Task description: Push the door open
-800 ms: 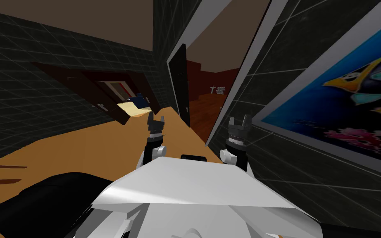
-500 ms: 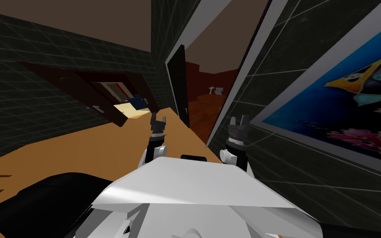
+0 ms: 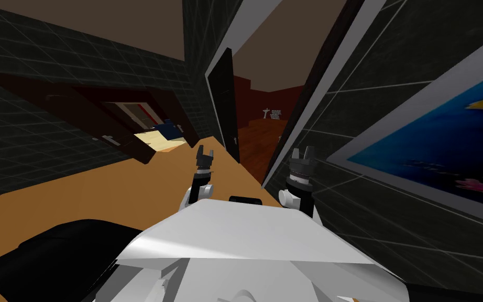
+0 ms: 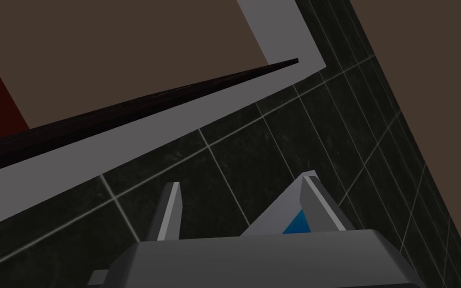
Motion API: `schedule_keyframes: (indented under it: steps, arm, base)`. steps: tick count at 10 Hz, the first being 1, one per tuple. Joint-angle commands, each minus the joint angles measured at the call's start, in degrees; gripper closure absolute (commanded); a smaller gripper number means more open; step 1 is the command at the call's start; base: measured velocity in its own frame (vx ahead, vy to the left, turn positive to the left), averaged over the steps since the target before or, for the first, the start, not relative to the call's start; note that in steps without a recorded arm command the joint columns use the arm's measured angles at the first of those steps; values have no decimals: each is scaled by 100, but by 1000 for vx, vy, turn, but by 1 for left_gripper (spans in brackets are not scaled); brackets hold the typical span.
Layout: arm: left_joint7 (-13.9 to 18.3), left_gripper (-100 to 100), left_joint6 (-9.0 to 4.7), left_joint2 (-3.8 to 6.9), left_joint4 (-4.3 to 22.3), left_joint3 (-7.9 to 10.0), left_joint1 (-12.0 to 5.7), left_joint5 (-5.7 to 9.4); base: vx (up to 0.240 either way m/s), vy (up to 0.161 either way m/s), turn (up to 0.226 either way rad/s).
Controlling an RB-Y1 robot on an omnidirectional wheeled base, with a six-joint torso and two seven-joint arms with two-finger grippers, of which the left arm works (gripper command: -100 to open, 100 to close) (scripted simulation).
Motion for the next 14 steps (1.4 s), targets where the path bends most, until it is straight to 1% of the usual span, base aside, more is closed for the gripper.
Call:
schedule_keyframes:
  steps: [1, 2, 3, 4, 5, 14]
  arm:
    - [26, -100, -53, 37, 174, 4, -70, -32]
    - [41, -100, -83, 56, 278, 4, -109, -54]
    - [70, -100, -143, 95, 486, 3, -187, -98]
    - [85, -100, -173, 114, 590, 2, -227, -120]
    - [116, -100, -237, 151, 811, 1, -310, -166]
    - [278, -100, -566, 303, 1946, -6, -738, -404]
  base:
    - [74, 55, -52]
    - [70, 51, -65]
    - [96, 80, -93]
    - [124, 83, -90]
    - [132, 63, -103]
    - [94, 74, -72]
